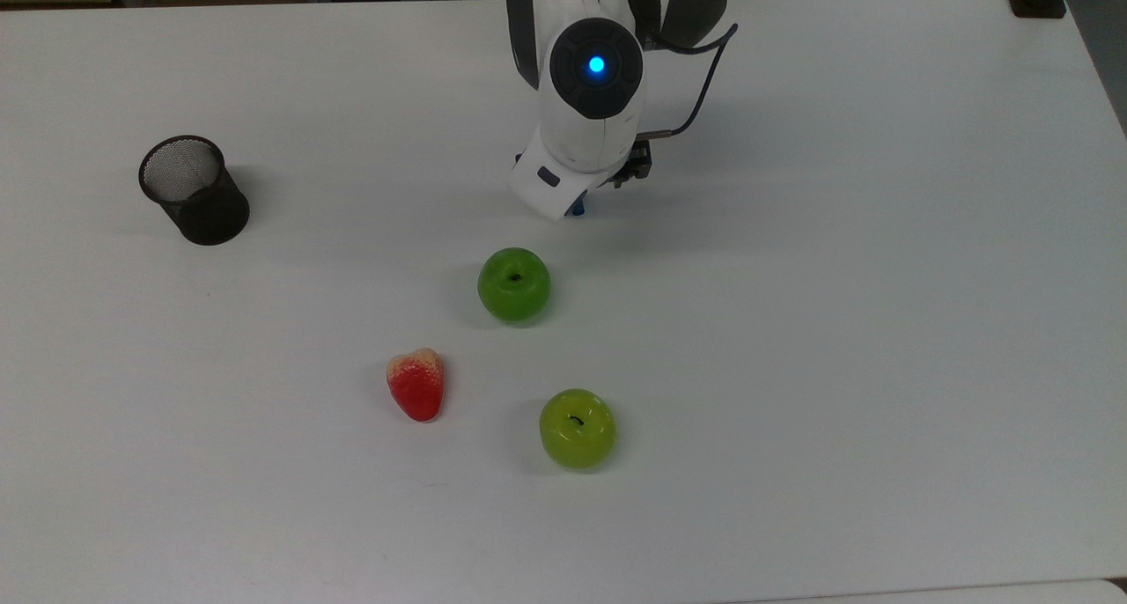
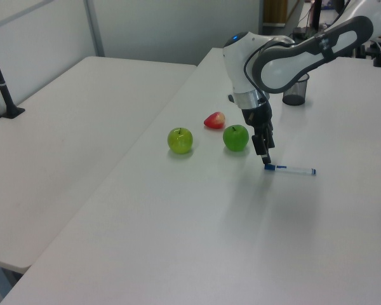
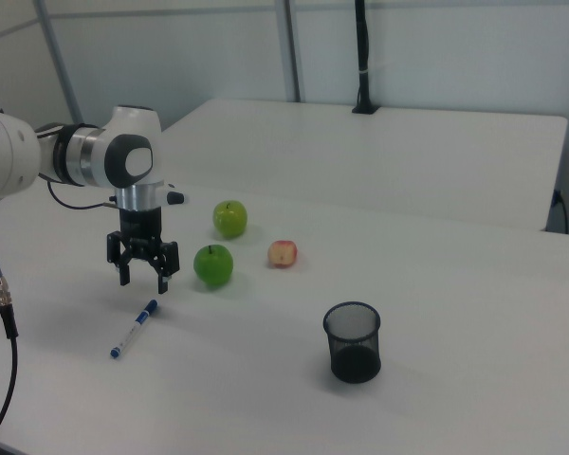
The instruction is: Take marker pen
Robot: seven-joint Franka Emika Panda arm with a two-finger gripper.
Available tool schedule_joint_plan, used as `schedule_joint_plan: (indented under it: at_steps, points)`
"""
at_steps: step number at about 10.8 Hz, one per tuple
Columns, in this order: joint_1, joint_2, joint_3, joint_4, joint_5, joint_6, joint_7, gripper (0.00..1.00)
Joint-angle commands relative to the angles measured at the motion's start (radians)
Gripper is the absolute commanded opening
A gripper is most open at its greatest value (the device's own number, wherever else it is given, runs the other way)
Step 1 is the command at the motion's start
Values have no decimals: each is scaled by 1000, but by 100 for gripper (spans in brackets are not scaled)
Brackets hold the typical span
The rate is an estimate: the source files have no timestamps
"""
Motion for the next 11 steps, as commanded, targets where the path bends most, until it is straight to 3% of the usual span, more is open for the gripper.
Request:
schedule_joint_plan:
  at_steps: [1, 6, 8, 11]
  points:
    - [28, -2, -13, -3, -28, 17, 34, 100]
    - [20, -39, -15, 10, -28, 12, 36, 100]
    - [14, -103, -24, 14, -28, 12, 41, 100]
    - [-52, -258, -25, 14, -26, -36, 39, 100]
